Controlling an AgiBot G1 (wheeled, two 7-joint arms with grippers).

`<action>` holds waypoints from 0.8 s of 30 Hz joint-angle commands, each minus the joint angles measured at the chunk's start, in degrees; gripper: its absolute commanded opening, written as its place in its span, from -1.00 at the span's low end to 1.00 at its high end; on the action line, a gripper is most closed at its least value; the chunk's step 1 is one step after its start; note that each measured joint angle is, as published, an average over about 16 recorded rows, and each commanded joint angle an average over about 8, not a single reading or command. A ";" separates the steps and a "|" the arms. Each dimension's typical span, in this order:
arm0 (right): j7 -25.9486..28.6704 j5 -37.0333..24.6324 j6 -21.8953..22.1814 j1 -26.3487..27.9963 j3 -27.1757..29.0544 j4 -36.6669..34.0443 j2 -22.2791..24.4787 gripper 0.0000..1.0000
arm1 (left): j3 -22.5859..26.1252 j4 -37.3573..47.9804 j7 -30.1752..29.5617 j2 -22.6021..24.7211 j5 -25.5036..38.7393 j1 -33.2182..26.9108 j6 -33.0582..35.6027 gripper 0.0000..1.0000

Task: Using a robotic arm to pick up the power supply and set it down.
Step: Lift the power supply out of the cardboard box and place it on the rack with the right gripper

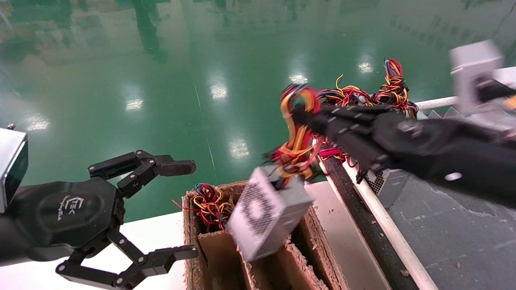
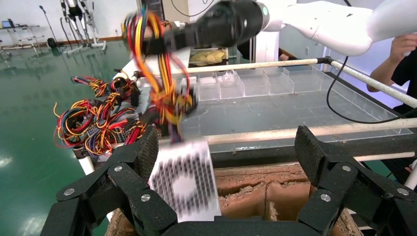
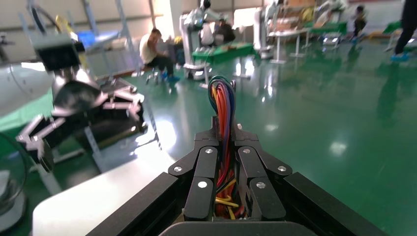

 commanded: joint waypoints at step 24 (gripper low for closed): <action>-10.04 4.38 -18.05 8.46 4.38 -32.33 12.70 -1.00 | 0.01 0.00 0.01 0.00 -0.01 0.00 0.00 1.00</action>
